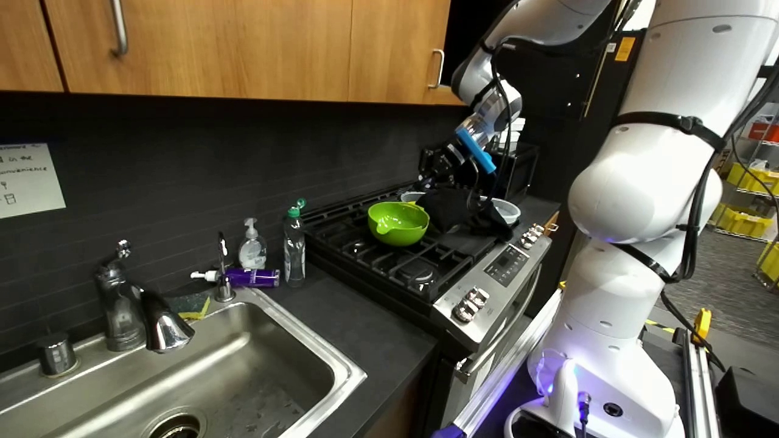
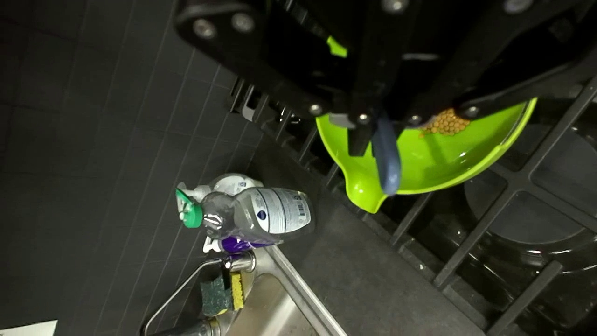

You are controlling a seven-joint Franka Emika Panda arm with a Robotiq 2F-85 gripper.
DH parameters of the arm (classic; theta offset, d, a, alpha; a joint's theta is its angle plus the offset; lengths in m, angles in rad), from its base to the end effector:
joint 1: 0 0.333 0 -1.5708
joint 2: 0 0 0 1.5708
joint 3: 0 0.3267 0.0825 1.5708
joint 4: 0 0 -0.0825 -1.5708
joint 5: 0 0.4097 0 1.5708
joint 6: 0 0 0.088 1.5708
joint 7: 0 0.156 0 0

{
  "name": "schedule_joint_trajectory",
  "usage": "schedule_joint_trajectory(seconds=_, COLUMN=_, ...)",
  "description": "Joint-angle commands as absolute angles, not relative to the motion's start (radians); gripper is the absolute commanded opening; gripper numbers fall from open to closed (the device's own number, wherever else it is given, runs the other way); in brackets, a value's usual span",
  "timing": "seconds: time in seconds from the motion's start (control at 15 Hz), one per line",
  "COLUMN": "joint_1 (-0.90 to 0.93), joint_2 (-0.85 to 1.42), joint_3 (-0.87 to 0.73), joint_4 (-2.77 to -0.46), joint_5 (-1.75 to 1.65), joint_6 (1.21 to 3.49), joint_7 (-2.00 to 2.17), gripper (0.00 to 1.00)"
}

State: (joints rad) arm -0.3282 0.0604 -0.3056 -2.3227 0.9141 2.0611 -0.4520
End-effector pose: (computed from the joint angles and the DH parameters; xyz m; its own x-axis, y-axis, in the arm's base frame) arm 0.4516 -0.2386 0.2635 0.7517 -0.6408 -0.1562 -0.5569 -0.4898 -0.6708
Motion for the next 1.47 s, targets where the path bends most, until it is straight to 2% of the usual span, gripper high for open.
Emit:
schedule_joint_trajectory(seconds=0.0, joint_1=-0.307, joint_2=0.031, joint_3=-0.293, joint_4=-2.335, joint_5=0.851, joint_6=2.101, joint_7=-0.375, gripper=0.01)
schedule_joint_trajectory(seconds=0.87, joint_1=-0.257, joint_2=0.242, joint_3=-0.249, joint_4=-2.176, joint_5=0.641, joint_6=2.235, joint_7=0.099, gripper=0.01)
schedule_joint_trajectory(seconds=1.27, joint_1=-0.263, joint_2=0.325, joint_3=-0.232, joint_4=-2.098, joint_5=0.591, joint_6=2.190, joint_7=0.211, gripper=0.01)
schedule_joint_trajectory(seconds=1.33, joint_1=-0.267, joint_2=0.329, joint_3=-0.227, joint_4=-2.092, joint_5=0.597, joint_6=2.182, joint_7=0.207, gripper=0.31)
schedule_joint_trajectory(seconds=1.4, joint_1=-0.268, joint_2=0.331, joint_3=-0.226, joint_4=-2.089, joint_5=0.596, joint_6=2.172, joint_7=0.208, gripper=0.32)
